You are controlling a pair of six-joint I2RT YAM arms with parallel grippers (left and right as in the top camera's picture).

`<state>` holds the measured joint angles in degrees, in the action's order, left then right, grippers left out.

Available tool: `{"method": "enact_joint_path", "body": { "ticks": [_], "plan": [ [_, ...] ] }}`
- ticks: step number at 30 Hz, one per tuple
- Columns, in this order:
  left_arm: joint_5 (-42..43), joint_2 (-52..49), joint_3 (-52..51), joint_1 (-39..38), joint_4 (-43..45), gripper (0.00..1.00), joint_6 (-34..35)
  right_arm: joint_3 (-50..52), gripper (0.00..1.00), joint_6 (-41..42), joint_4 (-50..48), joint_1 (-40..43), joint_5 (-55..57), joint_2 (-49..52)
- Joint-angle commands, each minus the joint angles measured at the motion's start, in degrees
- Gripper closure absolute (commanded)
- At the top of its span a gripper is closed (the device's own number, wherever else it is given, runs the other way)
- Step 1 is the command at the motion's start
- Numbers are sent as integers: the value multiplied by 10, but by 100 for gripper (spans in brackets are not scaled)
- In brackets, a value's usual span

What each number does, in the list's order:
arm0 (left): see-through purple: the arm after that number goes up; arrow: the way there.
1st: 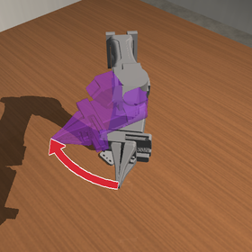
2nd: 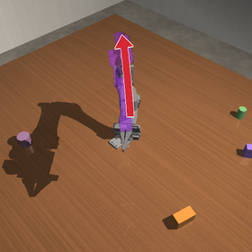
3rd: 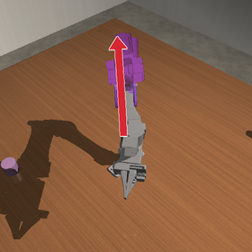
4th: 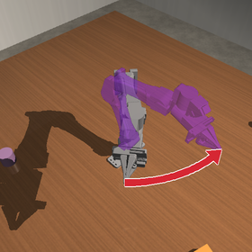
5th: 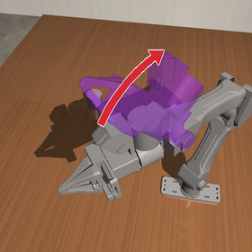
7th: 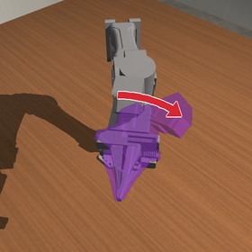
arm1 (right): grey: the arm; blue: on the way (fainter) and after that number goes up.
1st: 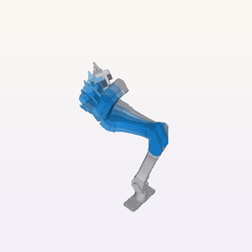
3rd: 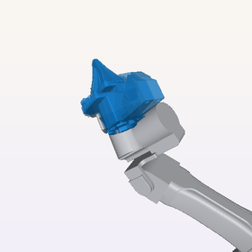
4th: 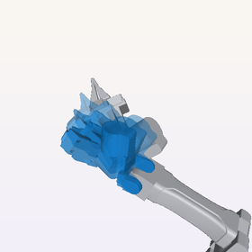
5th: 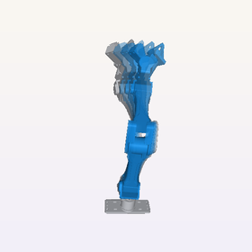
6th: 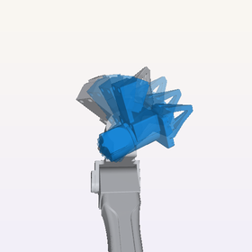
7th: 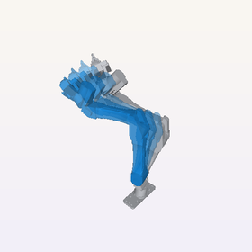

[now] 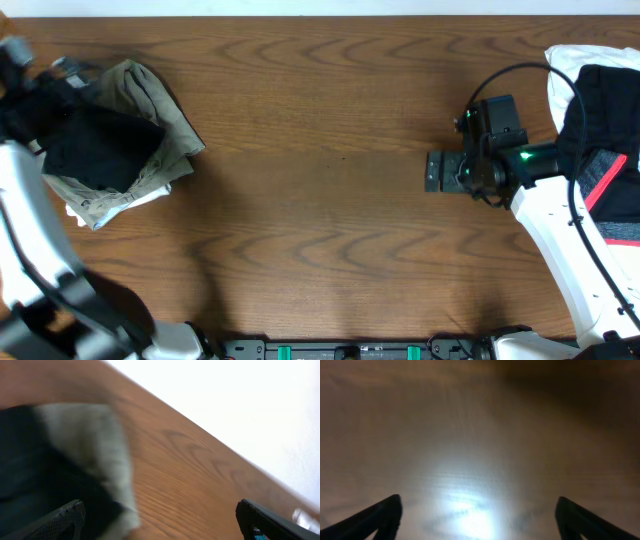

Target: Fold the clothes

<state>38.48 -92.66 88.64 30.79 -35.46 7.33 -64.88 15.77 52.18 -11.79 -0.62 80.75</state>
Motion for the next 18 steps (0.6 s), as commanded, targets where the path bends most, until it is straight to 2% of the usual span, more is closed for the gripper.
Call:
{"method": "enact_joint_path", "body": {
  "ticks": [1,6,10,14,18],
  "plan": [
    [-108,46,2,-88,-28,2,-32,-2,1,-1,-35,7,2,4],
    [-171,76,2,-236,-55,2,-32,-2,1,-2,-95,28,3,4],
    [-187,75,2,-304,-54,2,-32,-2,1,-2,-128,45,43,3],
    [-199,74,2,-322,-65,2,-32,-2,1,-40,-117,60,42,0],
    [-199,82,2,-313,-141,2,-36,-2,1,-36,-66,62,37,-27]
  ]
}}
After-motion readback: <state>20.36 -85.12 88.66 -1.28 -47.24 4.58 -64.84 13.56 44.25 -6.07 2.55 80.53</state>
